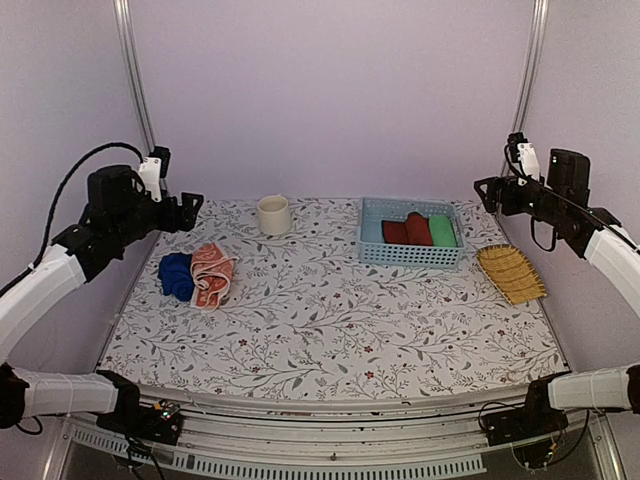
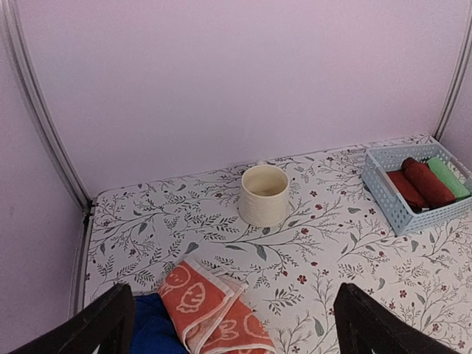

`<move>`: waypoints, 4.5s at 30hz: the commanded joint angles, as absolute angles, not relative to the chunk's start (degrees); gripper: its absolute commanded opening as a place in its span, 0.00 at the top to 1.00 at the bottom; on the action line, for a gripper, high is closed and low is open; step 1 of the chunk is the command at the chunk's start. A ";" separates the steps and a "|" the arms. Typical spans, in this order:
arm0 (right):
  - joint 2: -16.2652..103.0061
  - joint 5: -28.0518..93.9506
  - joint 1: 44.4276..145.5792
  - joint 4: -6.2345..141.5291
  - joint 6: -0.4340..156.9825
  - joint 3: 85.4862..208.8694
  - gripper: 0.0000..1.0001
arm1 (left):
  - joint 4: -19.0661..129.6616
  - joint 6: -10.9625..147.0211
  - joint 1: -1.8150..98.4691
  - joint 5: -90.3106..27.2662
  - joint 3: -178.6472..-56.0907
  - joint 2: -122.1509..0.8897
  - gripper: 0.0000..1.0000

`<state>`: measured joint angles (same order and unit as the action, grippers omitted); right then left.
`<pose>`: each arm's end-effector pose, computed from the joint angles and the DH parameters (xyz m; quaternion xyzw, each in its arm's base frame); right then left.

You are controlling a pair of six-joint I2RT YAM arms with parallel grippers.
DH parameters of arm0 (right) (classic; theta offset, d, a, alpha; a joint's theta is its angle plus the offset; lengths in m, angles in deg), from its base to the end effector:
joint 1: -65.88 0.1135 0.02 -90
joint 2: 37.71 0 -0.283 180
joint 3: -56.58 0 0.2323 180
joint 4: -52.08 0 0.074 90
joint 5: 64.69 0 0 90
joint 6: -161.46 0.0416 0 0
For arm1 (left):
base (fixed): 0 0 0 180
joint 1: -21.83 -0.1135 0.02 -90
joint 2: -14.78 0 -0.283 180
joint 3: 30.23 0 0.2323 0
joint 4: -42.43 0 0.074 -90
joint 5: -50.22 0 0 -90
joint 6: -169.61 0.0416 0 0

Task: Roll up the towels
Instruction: Pick up the towel from the towel pile, then place the towel at the center of the board, then pick up the towel from the center of the board.

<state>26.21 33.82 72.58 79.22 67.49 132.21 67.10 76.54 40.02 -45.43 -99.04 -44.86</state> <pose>0.2317 0.0334 0.3842 -0.1185 0.7858 0.0734 0.6025 0.2079 -0.0640 0.3639 0.0750 0.7920 -0.0730 0.6014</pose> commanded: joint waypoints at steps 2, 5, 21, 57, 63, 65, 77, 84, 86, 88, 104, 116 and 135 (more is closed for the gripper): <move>27.54 42.86 71.05 79.46 62.63 130.16 0.05 | 68.00 74.24 42.29 -46.68 -95.43 -41.97 0.03; 29.06 46.11 71.79 80.71 59.87 129.73 0.10 | 67.92 73.42 43.49 -48.01 -92.71 -40.39 0.02; 36.93 54.54 78.41 76.65 53.95 121.85 0.08 | 71.47 67.47 42.59 -54.70 -90.41 -47.00 0.31; 40.27 56.38 79.06 80.26 46.02 120.98 0.03 | 95.04 61.72 42.88 -66.56 -134.86 -106.91 0.57; 40.98 55.90 79.06 80.50 45.56 120.97 0.03 | 95.99 61.25 42.78 -68.93 -136.41 -108.88 0.68; 41.24 55.87 79.06 80.65 45.46 121.04 0.04 | 95.90 61.33 42.74 -68.76 -136.66 -108.76 0.77; 42.69 56.41 79.06 81.12 45.33 121.79 0.05 | 94.30 68.65 51.90 -53.89 -142.99 -92.23 1.00; 40.07 60.90 79.06 87.56 46.76 128.61 0.07 | 79.39 73.04 67.09 -33.21 -131.32 -78.66 1.00; 38.56 61.82 79.06 89.70 46.48 130.01 0.07 | 75.67 72.79 71.89 -30.89 -125.84 -77.57 1.00; 36.49 63.11 79.02 92.02 45.64 130.66 0.08 | 72.28 71.02 74.74 -29.44 -120.07 -78.64 1.00; 33.40 65.76 86.64 101.58 33.20 126.51 0.41 | 63.42 64.51 82.39 -34.06 -110.53 -83.78 0.83; 53.00 60.04 98.97 103.32 33.13 144.81 0.43 | 51.94 51.45 82.42 -38.41 -89.82 -69.92 0.56; 78.67 45.00 114.63 107.89 32.33 161.29 0.31 | 53.65 27.58 82.35 -44.09 -70.67 -52.78 0.47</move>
